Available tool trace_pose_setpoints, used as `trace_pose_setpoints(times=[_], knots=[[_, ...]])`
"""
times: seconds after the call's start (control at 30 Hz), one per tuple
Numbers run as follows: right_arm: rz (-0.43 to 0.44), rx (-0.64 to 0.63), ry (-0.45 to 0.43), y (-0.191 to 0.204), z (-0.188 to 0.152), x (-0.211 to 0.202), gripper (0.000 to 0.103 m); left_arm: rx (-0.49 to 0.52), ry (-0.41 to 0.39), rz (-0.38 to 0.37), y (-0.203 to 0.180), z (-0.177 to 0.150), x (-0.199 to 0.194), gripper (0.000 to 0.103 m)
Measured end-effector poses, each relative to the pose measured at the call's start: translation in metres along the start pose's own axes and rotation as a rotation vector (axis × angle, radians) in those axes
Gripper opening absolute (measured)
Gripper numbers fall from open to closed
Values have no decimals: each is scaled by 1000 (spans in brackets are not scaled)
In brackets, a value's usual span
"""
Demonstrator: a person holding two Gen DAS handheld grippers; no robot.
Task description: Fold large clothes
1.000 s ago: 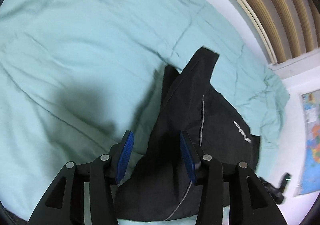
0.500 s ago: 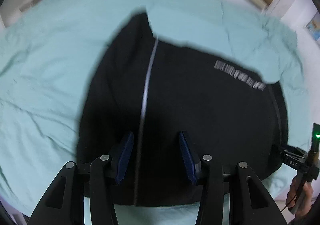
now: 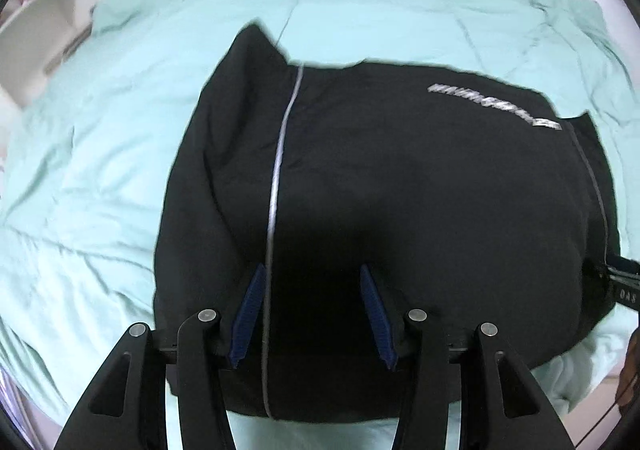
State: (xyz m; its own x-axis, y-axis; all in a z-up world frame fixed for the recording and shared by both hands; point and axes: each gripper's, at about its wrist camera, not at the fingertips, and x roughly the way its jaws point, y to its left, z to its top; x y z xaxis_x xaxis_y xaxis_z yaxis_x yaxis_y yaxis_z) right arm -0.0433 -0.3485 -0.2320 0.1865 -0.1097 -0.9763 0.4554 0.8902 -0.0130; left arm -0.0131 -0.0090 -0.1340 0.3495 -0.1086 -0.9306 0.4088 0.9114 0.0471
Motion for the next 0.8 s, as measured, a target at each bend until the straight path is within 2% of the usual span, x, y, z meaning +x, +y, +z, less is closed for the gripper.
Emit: trace_pose_setpoints(times=[0.13,0.43,0.53,0.6,0.7,0.8], knots=[[49,73,-44,-2,3,-38,76,14,-61,-12,-12,10,-37,51],[-13,30,-219,30,3,-142,80,-19,-131,0,-14,28,-113,51],[-39,22,-243,45,-8,-159,83,-23,-128,-5,-22,27,-130,51],[-44,15,-249,52,-15,-166,83,-22,-86,5,-26,26,-136,51],[-49,-5,-255,62,-18,-171,83,-35,-41,-41,-30,26,-144,51],[-75,-39,-258,73,-16,-170,83,-42,-31,-40,-35,23,-152,51]])
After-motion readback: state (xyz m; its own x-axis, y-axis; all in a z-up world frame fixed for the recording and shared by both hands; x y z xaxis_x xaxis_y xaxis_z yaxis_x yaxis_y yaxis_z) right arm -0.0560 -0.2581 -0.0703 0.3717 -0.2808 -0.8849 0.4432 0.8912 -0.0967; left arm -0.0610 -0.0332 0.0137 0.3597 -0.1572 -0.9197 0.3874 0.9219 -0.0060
